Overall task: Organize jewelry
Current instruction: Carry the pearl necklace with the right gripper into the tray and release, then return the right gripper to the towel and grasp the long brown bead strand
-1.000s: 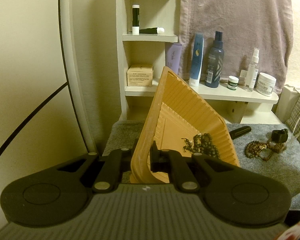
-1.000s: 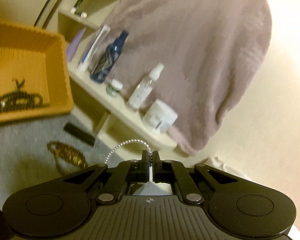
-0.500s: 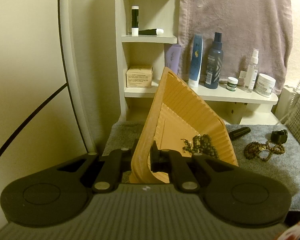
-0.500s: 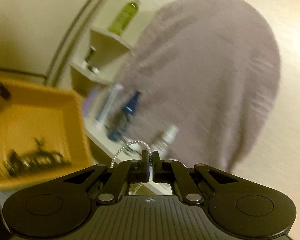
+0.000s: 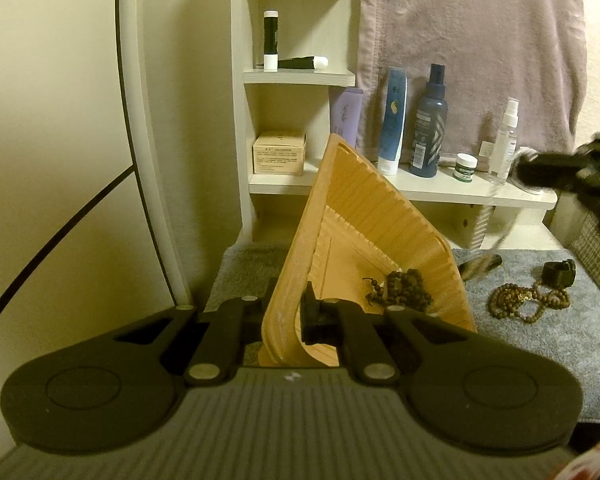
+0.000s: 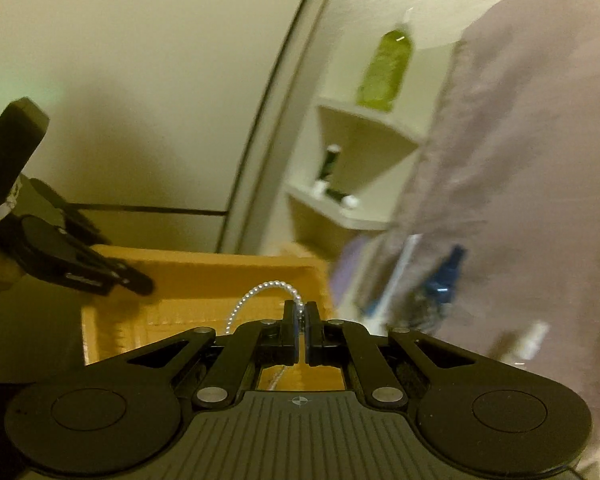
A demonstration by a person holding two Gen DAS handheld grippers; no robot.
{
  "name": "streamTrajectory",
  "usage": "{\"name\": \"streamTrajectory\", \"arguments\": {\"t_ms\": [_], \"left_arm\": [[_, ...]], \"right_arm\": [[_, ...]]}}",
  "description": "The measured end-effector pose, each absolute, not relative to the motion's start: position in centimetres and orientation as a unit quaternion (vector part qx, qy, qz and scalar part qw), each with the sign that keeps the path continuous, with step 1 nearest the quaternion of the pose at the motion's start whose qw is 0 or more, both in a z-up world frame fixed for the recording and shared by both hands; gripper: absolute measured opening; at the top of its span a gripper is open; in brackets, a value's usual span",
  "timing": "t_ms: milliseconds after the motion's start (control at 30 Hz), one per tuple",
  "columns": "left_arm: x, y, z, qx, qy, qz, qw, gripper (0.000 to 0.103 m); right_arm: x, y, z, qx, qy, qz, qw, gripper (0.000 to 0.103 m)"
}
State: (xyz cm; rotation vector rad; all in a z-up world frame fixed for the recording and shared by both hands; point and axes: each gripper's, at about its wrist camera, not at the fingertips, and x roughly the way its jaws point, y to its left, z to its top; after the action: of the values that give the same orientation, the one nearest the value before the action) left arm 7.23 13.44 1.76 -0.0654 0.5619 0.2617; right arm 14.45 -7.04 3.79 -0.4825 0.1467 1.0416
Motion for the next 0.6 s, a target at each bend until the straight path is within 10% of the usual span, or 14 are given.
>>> {"name": "streamTrajectory", "arguments": {"t_ms": [600], "left_arm": [[7.4,13.8,1.8,-0.039,0.279,0.13,0.951,0.008]], "right_arm": [[17.8,-2.9,-0.7,-0.175,0.233,0.533,0.794,0.003]]}}
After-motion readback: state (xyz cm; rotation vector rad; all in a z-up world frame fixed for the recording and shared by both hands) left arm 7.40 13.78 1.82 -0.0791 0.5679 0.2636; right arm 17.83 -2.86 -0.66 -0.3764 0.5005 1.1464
